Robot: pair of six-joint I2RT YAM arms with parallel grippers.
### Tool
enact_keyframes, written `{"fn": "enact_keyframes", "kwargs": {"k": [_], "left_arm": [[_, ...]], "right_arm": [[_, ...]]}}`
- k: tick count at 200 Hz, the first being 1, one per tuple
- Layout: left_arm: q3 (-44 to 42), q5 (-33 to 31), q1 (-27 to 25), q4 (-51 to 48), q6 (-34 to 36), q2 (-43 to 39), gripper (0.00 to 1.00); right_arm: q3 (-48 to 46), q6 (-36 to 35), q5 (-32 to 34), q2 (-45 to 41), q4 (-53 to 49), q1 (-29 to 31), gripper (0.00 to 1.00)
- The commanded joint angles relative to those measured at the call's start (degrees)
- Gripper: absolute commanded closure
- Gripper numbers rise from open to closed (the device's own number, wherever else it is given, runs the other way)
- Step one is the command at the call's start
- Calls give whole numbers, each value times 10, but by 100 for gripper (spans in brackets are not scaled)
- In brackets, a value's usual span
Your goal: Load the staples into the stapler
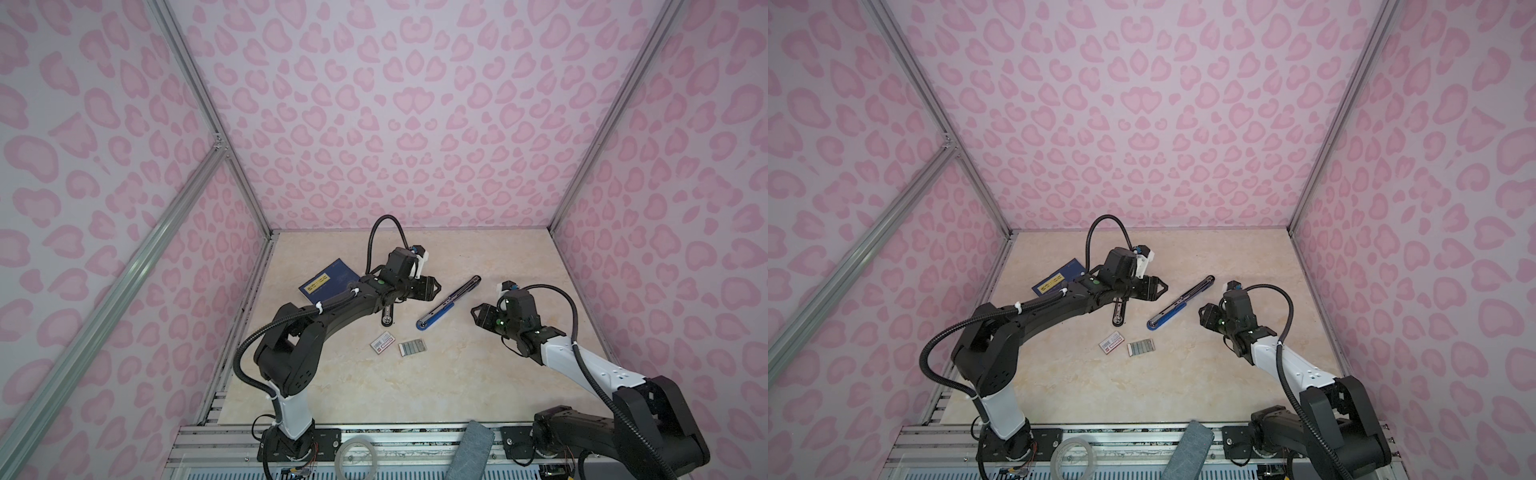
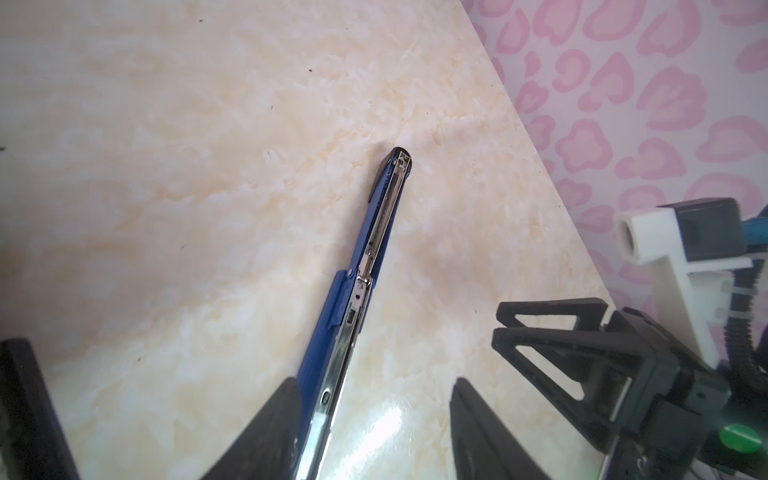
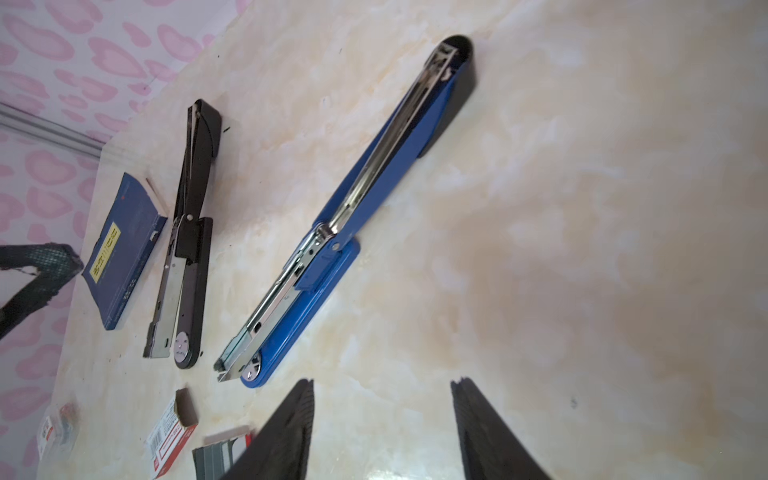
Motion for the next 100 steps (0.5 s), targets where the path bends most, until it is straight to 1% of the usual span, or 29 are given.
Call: {"fn": "enact_keyframes", "kwargs": {"k": [1, 18, 39, 65, 100], "left_arm": [[62, -23, -15, -29, 66, 48, 37], [108, -31, -23, -35, 83, 92, 36], [174, -33, -27, -60, 96, 145, 36], [242, -33, -31, -91, 116, 201, 36], [350, -42, -44, -161, 149, 282, 37]], "right_arm": [[-11, 13, -36, -6, 17, -35, 41], [-8, 14, -47, 0, 23, -62, 41], [1, 9, -76, 19, 23, -88, 41], [4, 12, -96, 47, 43, -107, 42], [8, 22, -102, 79, 71, -119, 42]]}}
